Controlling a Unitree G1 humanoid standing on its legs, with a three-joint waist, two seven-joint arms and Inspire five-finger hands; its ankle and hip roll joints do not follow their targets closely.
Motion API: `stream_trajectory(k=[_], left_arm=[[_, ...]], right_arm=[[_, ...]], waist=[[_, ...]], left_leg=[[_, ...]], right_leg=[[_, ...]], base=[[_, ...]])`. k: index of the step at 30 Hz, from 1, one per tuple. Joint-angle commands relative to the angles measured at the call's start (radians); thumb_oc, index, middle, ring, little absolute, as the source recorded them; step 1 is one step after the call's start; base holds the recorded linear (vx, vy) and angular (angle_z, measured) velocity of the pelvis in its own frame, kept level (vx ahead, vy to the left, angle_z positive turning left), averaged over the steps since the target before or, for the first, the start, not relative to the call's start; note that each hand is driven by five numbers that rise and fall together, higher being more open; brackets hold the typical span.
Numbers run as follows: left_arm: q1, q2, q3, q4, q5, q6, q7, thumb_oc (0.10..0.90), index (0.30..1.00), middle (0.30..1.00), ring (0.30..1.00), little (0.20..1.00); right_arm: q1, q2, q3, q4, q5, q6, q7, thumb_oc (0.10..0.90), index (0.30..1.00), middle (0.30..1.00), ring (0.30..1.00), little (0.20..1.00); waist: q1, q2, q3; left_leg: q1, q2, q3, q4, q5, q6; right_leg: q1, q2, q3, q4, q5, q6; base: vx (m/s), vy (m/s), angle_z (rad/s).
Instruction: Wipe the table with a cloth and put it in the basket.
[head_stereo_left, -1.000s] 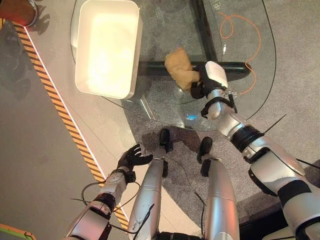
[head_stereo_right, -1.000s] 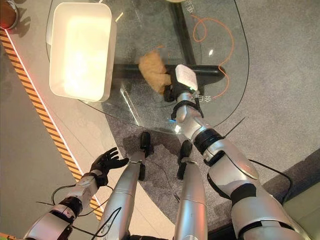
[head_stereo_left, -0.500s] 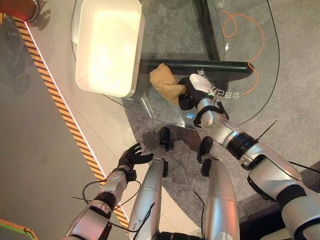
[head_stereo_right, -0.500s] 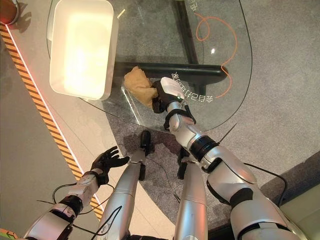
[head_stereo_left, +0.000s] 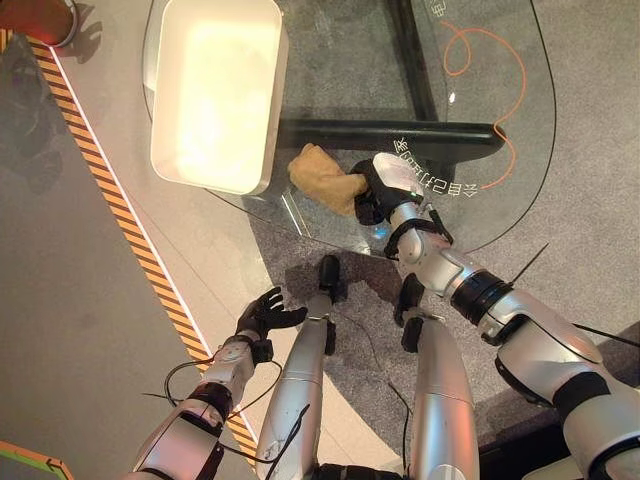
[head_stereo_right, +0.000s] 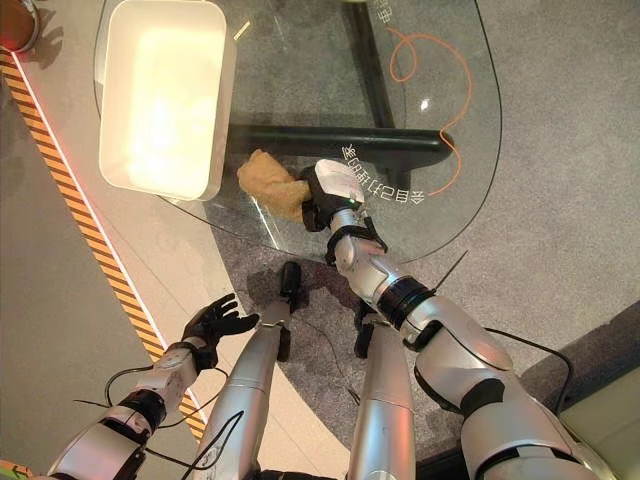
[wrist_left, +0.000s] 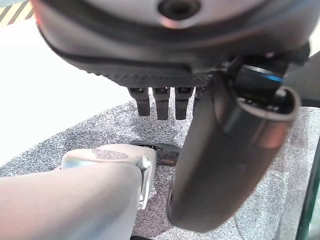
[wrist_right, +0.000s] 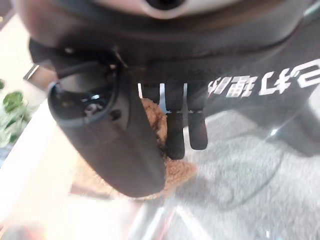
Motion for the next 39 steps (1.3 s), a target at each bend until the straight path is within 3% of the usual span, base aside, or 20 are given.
stream_trajectory(k=[1,11,21,29,39], left_arm=[[0.006,-0.008,-0.015,0.048,-0.024,-0.034,-0.004,0.8,0.9,0.9,0.9,0.9],[0.022,0.008,-0.015,0.036,-0.044,-0.039,-0.005,0.8,0.9,0.9,0.9,0.9],[0.045,0.04,-0.003,0.032,-0.065,-0.045,-0.031,0.8,0.9,0.9,0.9,0.9],[0.041,0.057,0.008,0.032,-0.066,-0.041,-0.041,0.8,0.9,0.9,0.9,0.9],[0.028,0.063,0.023,0.028,-0.054,-0.031,-0.038,0.8,0.9,0.9,0.9,0.9]], right_arm=[[-0.133,-0.045,-0.12,0.034,0.065,-0.056,-0.218,0.1,0.3,0.3,0.3,0.2],[-0.182,-0.148,-0.237,0.144,0.134,-0.021,-0.44,0.1,0.3,0.3,0.3,0.2],[-0.15,-0.256,-0.358,0.279,0.216,-0.066,-0.557,0.1,0.3,0.3,0.3,0.2],[-0.128,-0.282,-0.402,0.327,0.246,-0.136,-0.524,0.1,0.3,0.3,0.3,0.2],[-0.125,-0.227,-0.294,0.149,0.173,-0.2,-0.326,0.1,0.3,0.3,0.3,0.2]], waist=[[0.003,0.035,-0.023],[0.002,0.031,-0.023],[-0.009,0.033,-0.023],[-0.012,0.027,-0.023],[-0.011,0.017,-0.023]], left_leg=[[0.006,-0.039,0.115,0.107,-0.12,0.061],[-0.012,-0.029,0.111,0.121,-0.132,0.072],[-0.023,-0.029,0.109,0.129,-0.145,0.081],[-0.029,-0.031,0.105,0.129,-0.149,0.085],[-0.028,-0.039,0.099,0.118,-0.142,0.081]], right_leg=[[0.019,0.013,-0.03,-0.12,0.083,0.033],[-0.003,0.016,-0.03,-0.102,0.085,0.036],[-0.015,0.02,-0.024,-0.099,0.08,0.038],[-0.016,0.026,-0.025,-0.106,0.081,0.04],[-0.01,0.033,-0.03,-0.117,0.078,0.038]], base=[[0.0,0.0,0.0],[0.0,0.0,0.0],[0.0,0.0,0.0],[0.0,0.0,0.0],[0.0,0.0,0.0]])
